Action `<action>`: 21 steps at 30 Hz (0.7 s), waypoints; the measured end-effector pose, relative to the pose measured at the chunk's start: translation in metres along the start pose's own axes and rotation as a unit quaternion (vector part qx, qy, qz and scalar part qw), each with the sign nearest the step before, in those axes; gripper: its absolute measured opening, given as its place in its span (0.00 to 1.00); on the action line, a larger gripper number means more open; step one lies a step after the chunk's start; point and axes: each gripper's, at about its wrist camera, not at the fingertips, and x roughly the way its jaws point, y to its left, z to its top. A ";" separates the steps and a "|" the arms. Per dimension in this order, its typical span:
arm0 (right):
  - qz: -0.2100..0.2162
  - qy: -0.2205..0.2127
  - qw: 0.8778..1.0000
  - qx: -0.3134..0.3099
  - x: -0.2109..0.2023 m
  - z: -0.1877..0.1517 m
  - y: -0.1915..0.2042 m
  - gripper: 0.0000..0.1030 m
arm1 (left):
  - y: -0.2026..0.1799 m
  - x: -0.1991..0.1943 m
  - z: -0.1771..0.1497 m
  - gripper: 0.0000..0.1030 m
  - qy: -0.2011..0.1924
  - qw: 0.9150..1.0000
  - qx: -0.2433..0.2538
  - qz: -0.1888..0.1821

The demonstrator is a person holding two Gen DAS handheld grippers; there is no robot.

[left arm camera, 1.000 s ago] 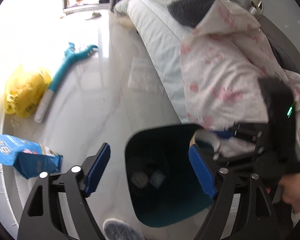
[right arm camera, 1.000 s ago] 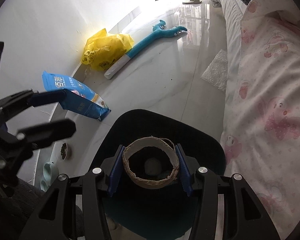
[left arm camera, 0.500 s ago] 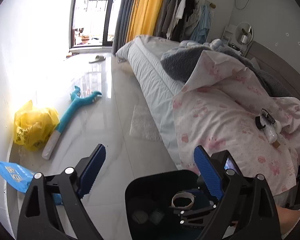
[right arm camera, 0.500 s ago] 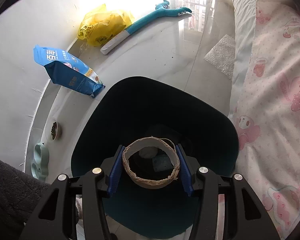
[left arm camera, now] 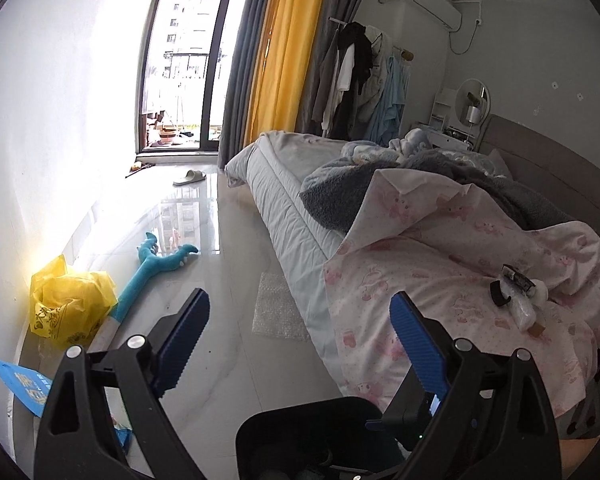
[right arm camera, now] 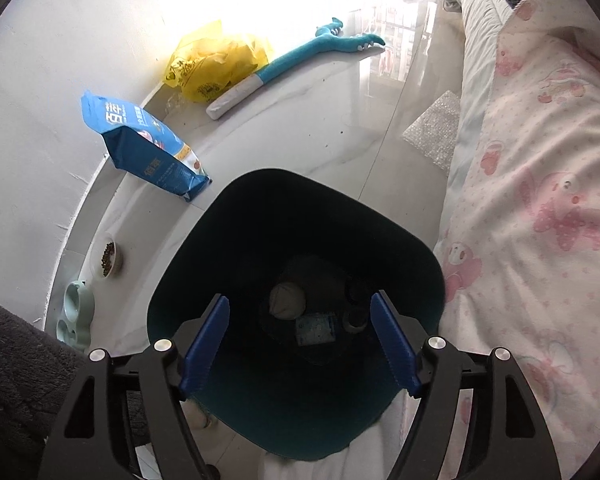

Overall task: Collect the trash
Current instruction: 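Open the right tool to drop the tape roll into the bin, then move both tools to the bed and grasp the black Face wipe pack with the right tool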

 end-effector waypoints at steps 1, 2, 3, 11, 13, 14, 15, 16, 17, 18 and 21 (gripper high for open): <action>0.003 -0.008 1.000 0.001 -0.006 0.000 -0.002 0.73 | -0.004 0.000 0.002 0.91 -0.005 1.000 0.001 -0.001; 0.003 -0.016 1.000 0.001 -0.010 0.000 -0.002 0.74 | -0.009 0.000 0.005 0.91 -0.011 1.000 0.004 -0.002; 0.003 -0.024 1.000 -0.001 -0.016 -0.001 -0.002 0.74 | -0.013 0.000 0.006 0.91 -0.016 1.000 0.008 -0.002; 0.001 -0.109 0.994 -0.003 -0.071 -0.004 -0.017 0.77 | -0.050 0.001 0.017 0.92 -0.045 0.999 0.029 -0.009; -0.004 -0.127 0.992 -0.002 -0.084 -0.005 -0.022 0.78 | -0.056 0.002 0.019 0.92 -0.049 0.998 0.025 -0.013; -0.010 -0.136 0.991 -0.001 -0.091 -0.005 -0.025 0.78 | -0.060 0.003 0.021 0.92 -0.052 0.998 0.021 -0.016; -0.017 -0.142 0.990 -0.001 -0.097 -0.007 -0.028 0.78 | -0.063 0.004 0.023 0.92 -0.054 0.998 0.018 -0.019; -0.025 -0.151 0.988 -0.002 -0.103 -0.009 -0.032 0.78 | -0.066 0.006 0.024 0.93 -0.053 0.998 0.017 -0.019; -0.030 -0.157 0.987 -0.002 -0.109 -0.010 -0.037 0.79 | -0.068 0.007 0.024 0.93 -0.052 0.998 0.017 -0.018; -0.038 -0.164 0.986 -0.001 -0.114 -0.012 -0.042 0.79 | -0.071 0.009 0.024 0.93 -0.051 0.998 0.018 -0.017; -0.057 -0.180 0.982 0.003 -0.127 -0.018 -0.056 0.79 | -0.081 0.013 0.027 0.93 -0.052 0.998 0.020 -0.019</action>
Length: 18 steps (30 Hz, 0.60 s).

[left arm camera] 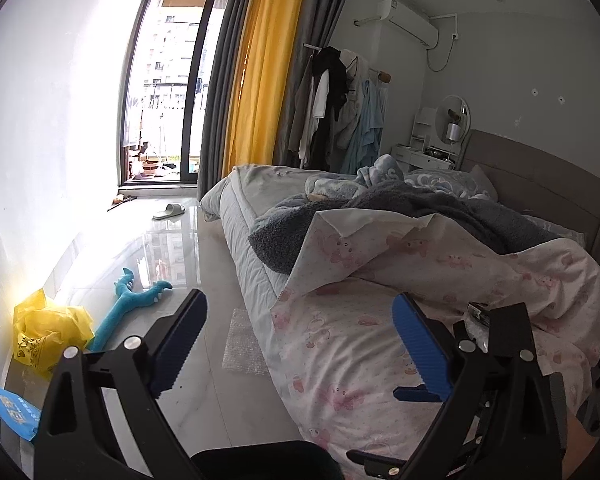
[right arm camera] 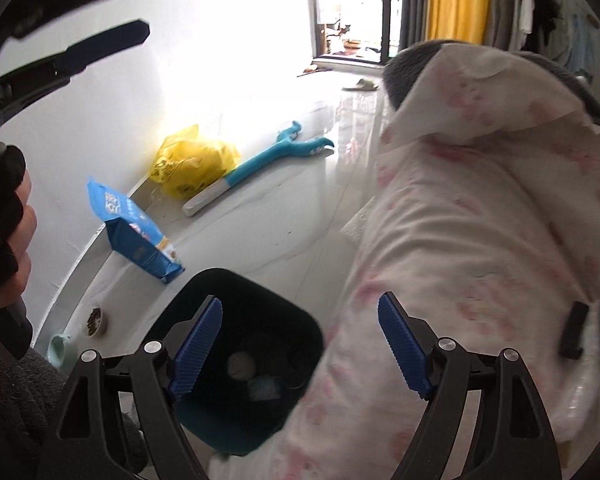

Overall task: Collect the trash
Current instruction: 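Move both tools to the bed and grasp the black Face wipe pack with the right tool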

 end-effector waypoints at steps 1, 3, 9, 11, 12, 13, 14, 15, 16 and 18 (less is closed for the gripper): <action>-0.003 -0.005 1.000 0.004 -0.004 -0.001 -0.006 0.79 | -0.003 0.001 0.000 0.93 -0.002 1.000 0.003 0.000; -0.011 -0.014 1.000 0.015 -0.011 -0.003 -0.020 0.79 | -0.010 0.003 0.001 0.93 -0.003 1.000 0.009 -0.001; -0.047 -0.048 0.997 0.028 -0.035 -0.007 -0.048 0.80 | -0.032 0.013 0.000 0.93 0.005 1.000 0.028 -0.006; -0.060 -0.062 0.996 0.028 -0.045 -0.008 -0.056 0.81 | -0.039 0.018 -0.001 0.93 0.008 0.999 0.030 -0.010; -0.065 -0.068 0.995 0.030 -0.049 -0.008 -0.060 0.82 | -0.041 0.020 -0.002 0.93 0.011 0.999 0.030 -0.012; -0.070 -0.073 0.994 0.033 -0.053 -0.009 -0.066 0.82 | -0.043 0.022 -0.003 0.93 0.012 0.999 0.029 -0.013; -0.076 -0.078 0.993 0.041 -0.057 -0.010 -0.073 0.82 | -0.046 0.024 -0.003 0.93 0.015 0.999 0.028 -0.014; -0.078 -0.084 0.992 0.052 -0.062 -0.011 -0.082 0.82 | -0.049 0.026 -0.004 0.93 0.017 0.999 0.027 -0.015; -0.077 -0.088 0.991 0.063 -0.066 -0.012 -0.089 0.82 | -0.052 0.029 -0.004 0.93 0.019 0.999 0.025 -0.016; -0.079 -0.095 0.989 0.078 -0.072 -0.013 -0.101 0.82 | -0.058 0.032 -0.005 0.93 0.022 0.999 0.018 -0.024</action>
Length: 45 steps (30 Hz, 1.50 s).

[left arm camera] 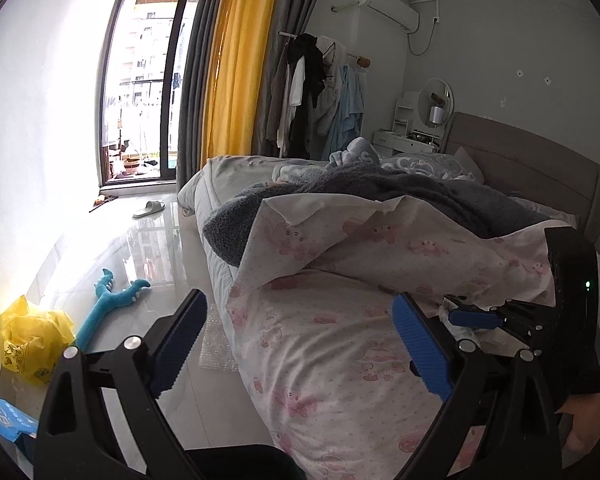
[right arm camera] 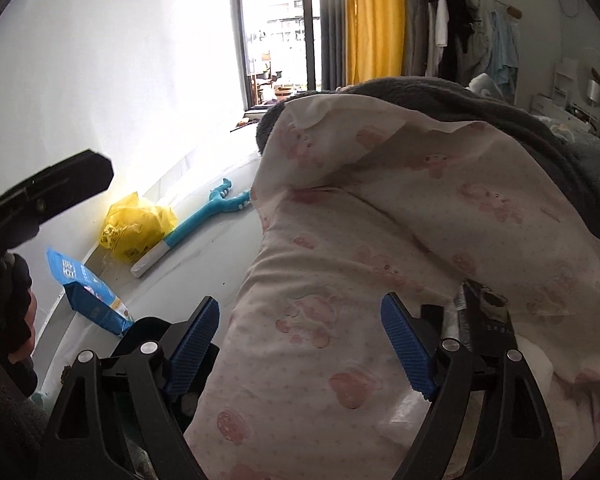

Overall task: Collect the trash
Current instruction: 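Move both tools to the bed and grasp the black Face wipe pack with the right tool, then grasp the clear bubble wrap roll with the left tool while the right tool holds the Face pack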

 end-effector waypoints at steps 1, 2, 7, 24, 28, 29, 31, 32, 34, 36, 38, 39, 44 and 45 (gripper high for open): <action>-0.003 -0.004 1.000 0.006 -0.003 0.001 -0.006 0.82 | -0.002 0.002 -0.001 0.93 0.003 1.000 -0.003 -0.004; -0.006 -0.007 1.000 0.011 -0.005 0.002 -0.012 0.82 | -0.004 0.005 -0.002 0.93 0.006 1.000 -0.003 -0.007; -0.020 -0.023 0.999 0.038 -0.016 0.005 -0.039 0.88 | -0.019 0.018 -0.007 0.93 0.024 0.999 -0.007 -0.025; -0.051 0.014 0.992 0.114 0.003 0.006 -0.113 0.96 | -0.068 0.067 -0.030 0.93 0.116 0.987 -0.031 -0.106; -0.041 0.035 0.991 0.123 0.013 0.000 -0.121 0.96 | -0.083 0.073 -0.036 0.93 0.130 0.985 -0.006 -0.112; -0.040 0.038 0.991 0.126 0.015 -0.002 -0.123 0.96 | -0.087 0.075 -0.039 0.93 0.136 0.984 -0.002 -0.118; -0.038 0.043 0.990 0.130 0.018 -0.004 -0.127 0.96 | -0.096 0.079 -0.044 0.93 0.148 0.981 0.009 -0.125; -0.037 0.045 0.990 0.132 0.019 -0.005 -0.128 0.96 | -0.101 0.081 -0.046 0.93 0.153 0.980 0.018 -0.126; -0.033 0.051 0.989 0.137 0.021 -0.007 -0.131 0.96 | -0.112 0.084 -0.051 0.93 0.161 0.977 0.031 -0.134; -0.027 0.056 0.988 0.143 0.023 -0.010 -0.135 0.95 | -0.120 0.087 -0.055 0.93 0.166 0.975 0.036 -0.142; -0.024 0.056 0.988 0.145 0.024 -0.011 -0.137 0.90 | -0.126 0.090 -0.057 0.92 0.169 0.974 0.039 -0.147; -0.023 0.055 0.987 0.147 0.023 -0.012 -0.138 0.82 | -0.129 0.092 -0.059 0.92 0.170 0.973 0.041 -0.149; -0.015 0.060 0.987 0.151 0.021 -0.017 -0.143 0.67 | -0.140 0.099 -0.064 0.89 0.179 0.970 0.036 -0.161; -0.015 0.061 0.987 0.150 0.020 -0.017 -0.144 0.65 | -0.142 0.101 -0.065 0.87 0.181 0.969 0.036 -0.164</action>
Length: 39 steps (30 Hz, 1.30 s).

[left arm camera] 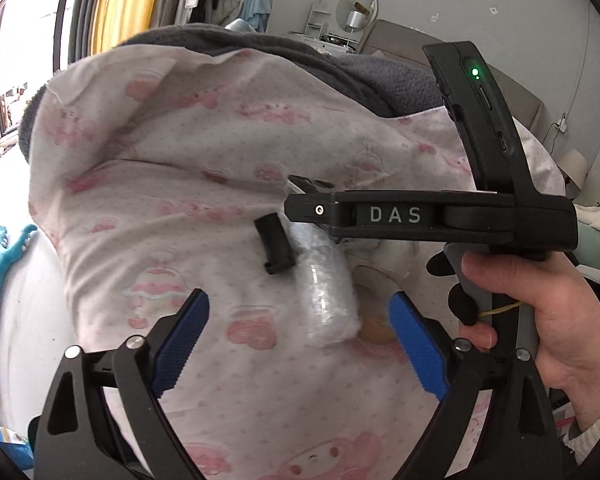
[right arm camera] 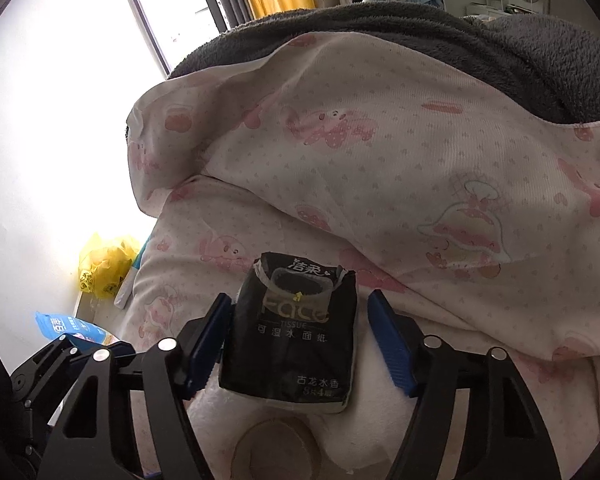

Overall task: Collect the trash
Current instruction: 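Grasp the clear bubble wrap roll with the left tool while the right tool holds the Face pack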

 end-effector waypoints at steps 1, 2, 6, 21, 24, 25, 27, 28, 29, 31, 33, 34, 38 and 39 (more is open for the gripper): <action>0.001 0.001 1.000 -0.001 -0.001 -0.001 -0.001 0.64 | -0.001 0.003 0.000 0.85 0.003 1.000 0.000 -0.003; 0.005 0.000 1.000 -0.001 -0.003 -0.001 -0.002 0.62 | -0.002 0.005 0.000 0.84 0.005 1.000 -0.001 -0.004; 0.014 -0.011 1.000 -0.004 -0.012 -0.003 -0.007 0.59 | -0.004 0.010 0.001 0.82 0.008 1.000 -0.008 -0.008; 0.078 -0.059 0.995 0.024 -0.042 0.006 -0.010 0.57 | -0.001 0.018 -0.003 0.63 0.019 0.998 -0.039 -0.035; 0.070 -0.042 0.996 0.016 -0.034 0.004 -0.008 0.57 | 0.001 0.020 -0.004 0.58 0.023 0.998 -0.046 -0.044; 0.069 -0.037 0.997 0.015 -0.034 0.003 -0.008 0.57 | 0.000 0.021 -0.004 0.56 0.024 0.998 -0.047 -0.046; 0.060 -0.027 0.998 0.010 -0.030 0.002 -0.007 0.57 | -0.001 0.021 -0.005 0.53 0.025 0.998 -0.046 -0.047; 0.055 -0.027 0.998 0.008 -0.029 0.001 -0.006 0.59 | -0.001 0.021 -0.005 0.51 0.025 0.998 -0.045 -0.048; 0.050 -0.027 0.998 0.007 -0.028 0.000 -0.006 0.66 | -0.002 0.022 -0.005 0.49 0.026 0.998 -0.043 -0.047; 0.043 -0.029 0.999 0.005 -0.026 -0.001 -0.006 0.72 | -0.003 0.024 -0.005 0.41 0.029 0.998 -0.039 -0.044; 0.028 -0.026 0.999 -0.001 -0.021 -0.001 -0.005 0.75 | -0.003 0.025 -0.006 0.34 0.034 0.998 -0.036 -0.048; 0.021 -0.024 0.999 -0.004 -0.019 -0.001 -0.005 0.76 | -0.003 0.025 -0.007 0.34 0.035 0.998 -0.036 -0.047; 0.005 -0.019 1.000 -0.005 -0.009 -0.002 -0.006 0.76 | -0.001 0.024 -0.007 0.32 0.036 0.997 -0.038 -0.048; 0.003 -0.019 1.000 -0.005 -0.008 -0.003 -0.007 0.76 | 0.000 0.023 -0.008 0.32 0.036 0.997 -0.039 -0.048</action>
